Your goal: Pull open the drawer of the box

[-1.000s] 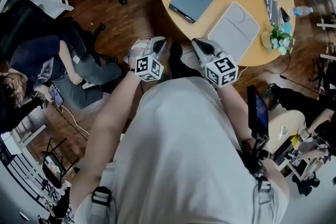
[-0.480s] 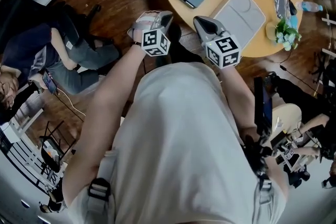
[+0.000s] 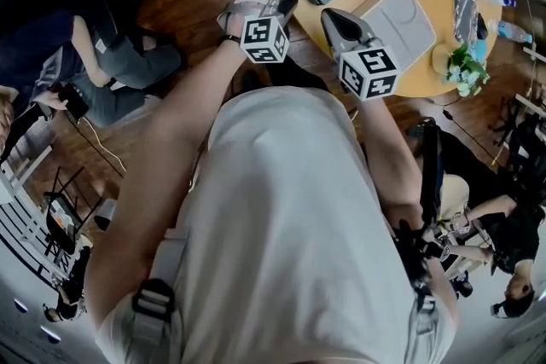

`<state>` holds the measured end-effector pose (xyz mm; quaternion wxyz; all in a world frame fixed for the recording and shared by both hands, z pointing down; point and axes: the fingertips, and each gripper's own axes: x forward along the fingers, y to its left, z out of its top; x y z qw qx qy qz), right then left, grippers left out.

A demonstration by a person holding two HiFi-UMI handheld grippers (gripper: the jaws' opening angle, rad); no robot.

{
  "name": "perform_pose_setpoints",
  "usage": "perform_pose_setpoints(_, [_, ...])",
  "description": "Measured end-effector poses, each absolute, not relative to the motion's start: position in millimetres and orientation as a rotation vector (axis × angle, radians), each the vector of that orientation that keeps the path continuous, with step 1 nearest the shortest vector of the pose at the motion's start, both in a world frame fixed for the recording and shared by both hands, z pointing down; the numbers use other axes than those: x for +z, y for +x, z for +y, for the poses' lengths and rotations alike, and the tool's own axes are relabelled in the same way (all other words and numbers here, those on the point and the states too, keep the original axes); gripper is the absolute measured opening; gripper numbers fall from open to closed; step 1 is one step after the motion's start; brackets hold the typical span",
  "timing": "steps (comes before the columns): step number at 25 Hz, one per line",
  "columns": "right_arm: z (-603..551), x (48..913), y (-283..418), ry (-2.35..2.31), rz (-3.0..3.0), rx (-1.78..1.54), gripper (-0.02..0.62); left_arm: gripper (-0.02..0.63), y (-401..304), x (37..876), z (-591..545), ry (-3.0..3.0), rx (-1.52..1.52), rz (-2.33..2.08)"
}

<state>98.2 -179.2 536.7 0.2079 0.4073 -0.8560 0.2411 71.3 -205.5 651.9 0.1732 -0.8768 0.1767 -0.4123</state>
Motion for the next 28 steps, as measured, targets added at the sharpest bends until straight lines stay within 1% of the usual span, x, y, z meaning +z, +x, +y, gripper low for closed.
perform_pose_setpoints(3, [-182.7, 536.8, 101.0, 1.136, -2.38, 0.678, 0.008, 0.034, 76.3, 653.5, -214.4, -2.427, -1.173, 0.488])
perform_pose_setpoints(10, [-187.6, 534.9, 107.8, 1.172, -2.376, 0.712, 0.008, 0.098, 76.2, 663.0, -226.2, -2.164, -1.236, 0.386])
perform_pose_setpoints(13, [-186.0, 535.5, 111.0, 1.183, -2.371, 0.727, 0.008, 0.11, 77.6, 666.6, -231.4, -2.097, -1.252, 0.35])
perform_pose_setpoints(19, [-183.7, 534.3, 115.3, 1.222, -2.37, 0.788, 0.008, 0.114, 75.2, 673.3, -233.6, -1.983, -1.248, 0.27])
perform_pose_setpoints(22, [-182.7, 534.8, 119.2, 1.245, -2.367, 0.811, 0.008, 0.133, 75.2, 675.1, -232.5, -1.946, -1.252, 0.233])
perform_pose_setpoints(27, [-177.2, 537.5, 118.3, 1.248, -2.361, 0.828, 0.008, 0.117, 92.4, 654.6, -229.9, -1.85, -1.107, 0.235])
perform_pose_setpoints(28, [-176.5, 537.4, 118.3, 1.252, -2.361, 0.837, 0.008, 0.118, 90.8, 659.7, -228.1, -1.827, -1.126, 0.211])
